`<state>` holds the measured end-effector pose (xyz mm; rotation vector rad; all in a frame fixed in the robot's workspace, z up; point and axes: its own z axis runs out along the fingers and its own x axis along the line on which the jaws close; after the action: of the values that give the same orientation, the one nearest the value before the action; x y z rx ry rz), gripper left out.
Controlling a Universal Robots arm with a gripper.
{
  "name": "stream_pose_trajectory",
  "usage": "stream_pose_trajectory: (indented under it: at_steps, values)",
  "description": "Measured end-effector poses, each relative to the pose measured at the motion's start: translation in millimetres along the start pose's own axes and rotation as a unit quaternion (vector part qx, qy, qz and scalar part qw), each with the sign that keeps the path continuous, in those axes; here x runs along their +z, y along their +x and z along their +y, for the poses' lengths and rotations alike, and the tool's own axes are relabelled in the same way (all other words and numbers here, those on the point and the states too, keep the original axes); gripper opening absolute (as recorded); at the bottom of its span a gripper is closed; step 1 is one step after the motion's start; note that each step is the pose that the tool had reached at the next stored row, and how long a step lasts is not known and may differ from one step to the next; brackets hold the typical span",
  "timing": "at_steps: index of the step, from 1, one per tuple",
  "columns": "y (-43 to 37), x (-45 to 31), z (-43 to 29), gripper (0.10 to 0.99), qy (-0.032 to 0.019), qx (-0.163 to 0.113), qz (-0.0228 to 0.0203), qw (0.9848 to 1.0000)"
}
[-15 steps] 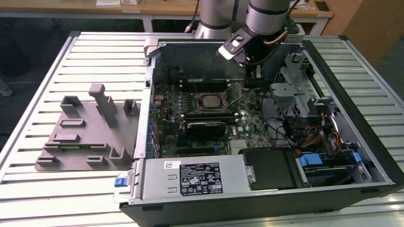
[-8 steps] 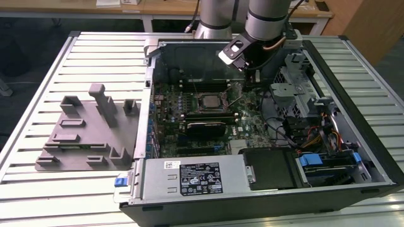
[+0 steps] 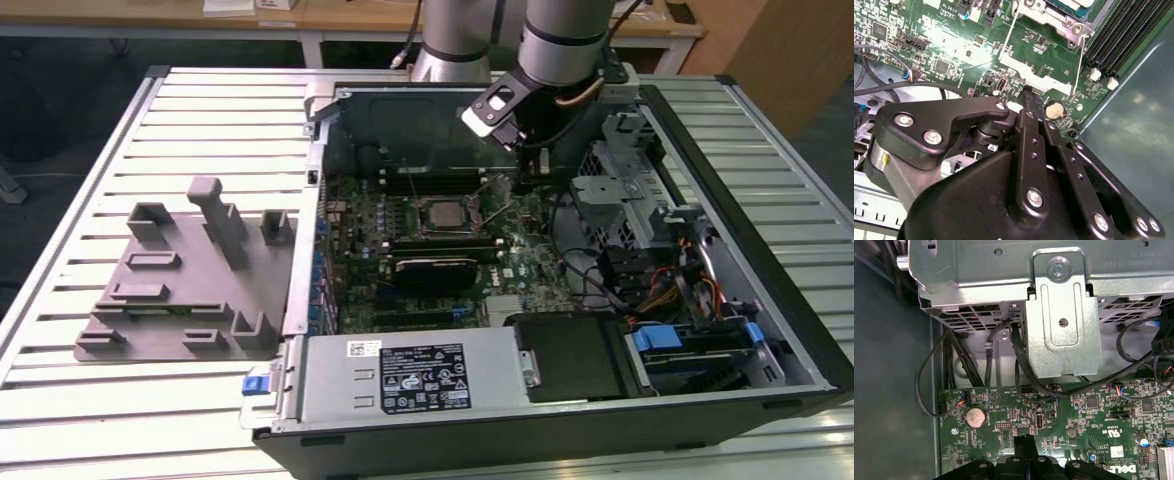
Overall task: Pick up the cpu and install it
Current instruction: 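Close the cpu cover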
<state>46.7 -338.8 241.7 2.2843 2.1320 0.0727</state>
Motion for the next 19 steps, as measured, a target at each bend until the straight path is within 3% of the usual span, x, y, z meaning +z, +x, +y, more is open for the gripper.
stream_pose_trajectory:
  at_steps: [3, 8, 19]
  values:
    - [-0.1, 0.1, -2.1, 0.106, 0.0, 0.0, 0.0001, 1.0]
    - [-0.8, -0.4, -12.3, 0.106, 0.0, 0.0, 0.0, 1.0]
    - [-2.9, -1.8, -42.6, 0.106, -0.001, 0.0, 0.0002, 1.0]
